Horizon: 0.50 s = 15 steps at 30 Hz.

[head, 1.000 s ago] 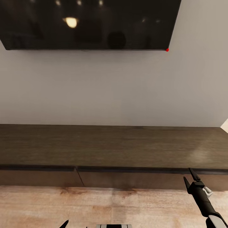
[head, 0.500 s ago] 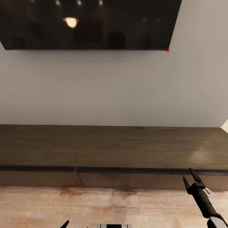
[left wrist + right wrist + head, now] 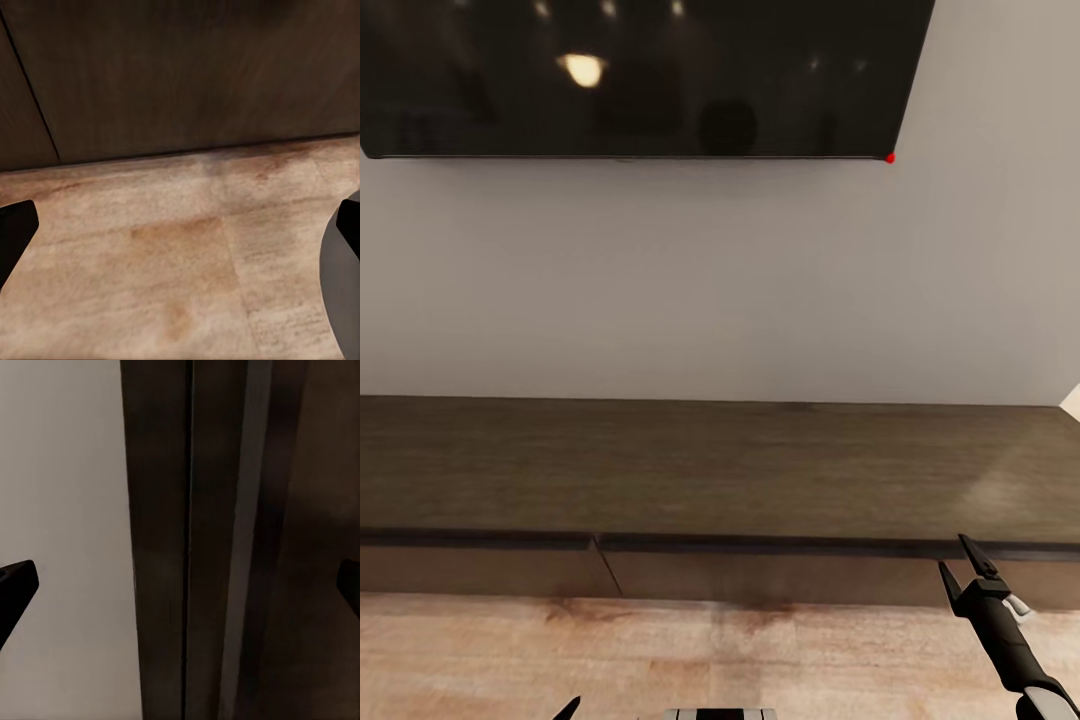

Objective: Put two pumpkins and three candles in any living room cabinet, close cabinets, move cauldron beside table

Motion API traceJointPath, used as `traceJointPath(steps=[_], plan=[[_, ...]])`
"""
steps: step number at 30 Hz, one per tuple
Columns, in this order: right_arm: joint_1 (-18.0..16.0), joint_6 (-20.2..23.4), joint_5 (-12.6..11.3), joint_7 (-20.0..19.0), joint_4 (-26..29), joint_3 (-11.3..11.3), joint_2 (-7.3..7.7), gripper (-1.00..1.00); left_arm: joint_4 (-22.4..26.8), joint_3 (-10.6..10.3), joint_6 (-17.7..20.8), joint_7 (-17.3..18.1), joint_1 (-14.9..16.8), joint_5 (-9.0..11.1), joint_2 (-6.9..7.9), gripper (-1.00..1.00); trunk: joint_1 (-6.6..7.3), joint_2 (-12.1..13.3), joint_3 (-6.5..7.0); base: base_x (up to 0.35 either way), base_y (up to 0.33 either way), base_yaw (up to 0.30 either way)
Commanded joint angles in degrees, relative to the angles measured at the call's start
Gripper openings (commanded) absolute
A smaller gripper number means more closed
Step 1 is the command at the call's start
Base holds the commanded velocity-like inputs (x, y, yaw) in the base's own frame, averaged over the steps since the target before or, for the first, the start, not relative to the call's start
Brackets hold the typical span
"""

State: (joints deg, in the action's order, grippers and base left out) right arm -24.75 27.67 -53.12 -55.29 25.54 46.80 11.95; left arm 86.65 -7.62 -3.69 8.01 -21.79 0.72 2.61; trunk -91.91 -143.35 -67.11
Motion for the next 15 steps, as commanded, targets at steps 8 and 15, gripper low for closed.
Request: traceJointPath(steps=[8, 15], plan=[[0.0, 0.5, -0.2, -0.1, 0.0, 0.1, 0.0, 1.0, 0.0, 0.0, -0.3, 0.1, 0.0, 0.1, 0.03, 1.0, 0.0, 0.0, -0.03, 0.016, -0.001, 0.0], [0.0, 0.5, -0.2, -0.1, 0.0, 0.1, 0.0, 1.0, -0.1, 0.0, -0.4, 0.1, 0.0, 0.1, 0.03, 1.0, 0.0, 0.0, -0.03, 0.001, 0.0, 0.0]])
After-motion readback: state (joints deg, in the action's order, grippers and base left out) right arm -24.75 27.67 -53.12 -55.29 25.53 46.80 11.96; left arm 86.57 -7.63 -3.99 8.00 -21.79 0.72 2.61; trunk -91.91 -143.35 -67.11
